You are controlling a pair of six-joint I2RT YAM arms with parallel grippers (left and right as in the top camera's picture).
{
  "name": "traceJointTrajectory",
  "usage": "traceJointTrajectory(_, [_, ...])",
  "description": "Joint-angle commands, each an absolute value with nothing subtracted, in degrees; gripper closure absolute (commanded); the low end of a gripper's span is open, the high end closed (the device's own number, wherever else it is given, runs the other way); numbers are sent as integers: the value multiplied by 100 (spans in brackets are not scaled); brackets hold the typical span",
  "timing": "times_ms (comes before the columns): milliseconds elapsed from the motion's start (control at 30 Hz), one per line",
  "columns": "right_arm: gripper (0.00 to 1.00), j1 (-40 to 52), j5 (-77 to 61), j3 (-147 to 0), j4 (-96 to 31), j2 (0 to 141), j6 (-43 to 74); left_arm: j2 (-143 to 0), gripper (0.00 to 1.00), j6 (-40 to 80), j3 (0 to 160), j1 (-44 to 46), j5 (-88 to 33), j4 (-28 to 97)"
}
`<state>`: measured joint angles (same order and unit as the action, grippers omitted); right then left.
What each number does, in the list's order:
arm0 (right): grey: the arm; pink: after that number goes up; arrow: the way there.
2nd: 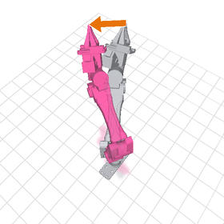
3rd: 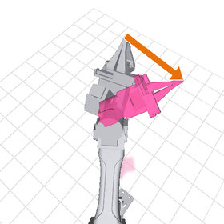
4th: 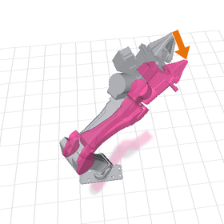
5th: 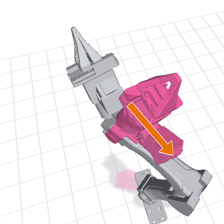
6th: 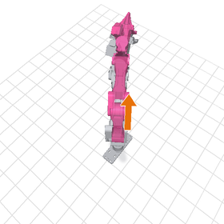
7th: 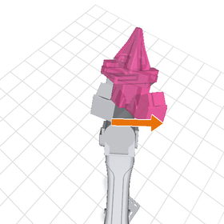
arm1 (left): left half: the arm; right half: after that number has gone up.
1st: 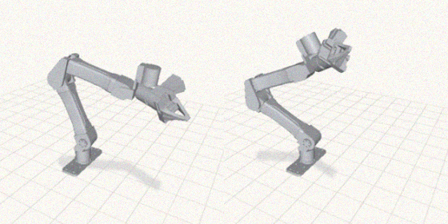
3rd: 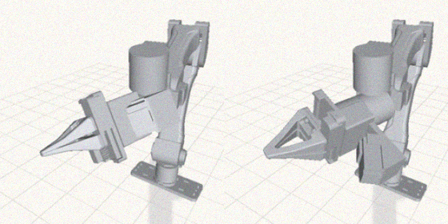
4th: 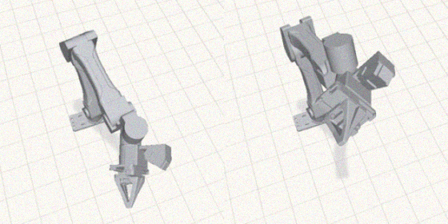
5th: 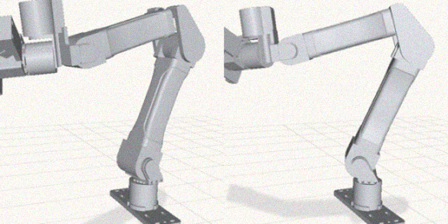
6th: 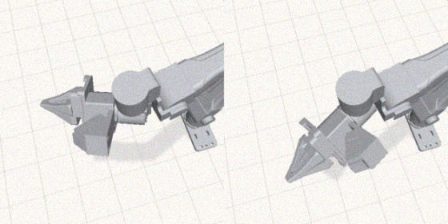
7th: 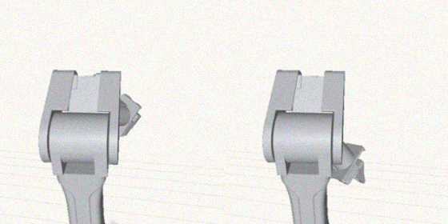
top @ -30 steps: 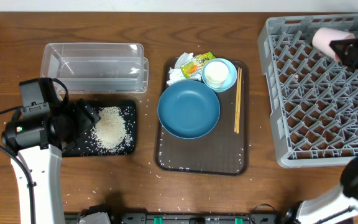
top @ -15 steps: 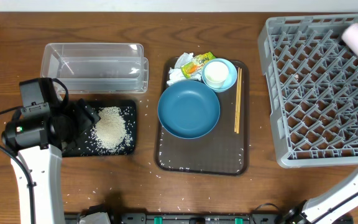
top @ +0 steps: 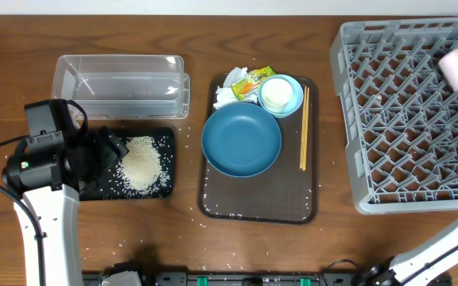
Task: Sort waste into correct bins and load items into the dishwasher rack
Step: 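Carry the pink cup with the right gripper into the dish rack, then reach the right gripper to the white cup and grasp it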
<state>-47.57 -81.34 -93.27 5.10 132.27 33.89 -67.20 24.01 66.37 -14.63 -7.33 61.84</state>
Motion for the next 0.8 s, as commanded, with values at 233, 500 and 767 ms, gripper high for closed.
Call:
traceJointTrajectory(233, [89, -5415, -8097, -9395, -97, 12669, 3509, -6742, 12, 2390, 6709, -1498, -727, 6213])
traceJointTrajectory(500, [77, -5483, -7258, -9395, -1573, 11758, 2757, -6742, 12, 2390, 6709, -1498, -725, 6213])
traceJointTrajectory(767, [71, -5249, -5588, -9395, -3728, 10250, 1431, -6742, 12, 2388, 6709, -1498, -725, 6213])
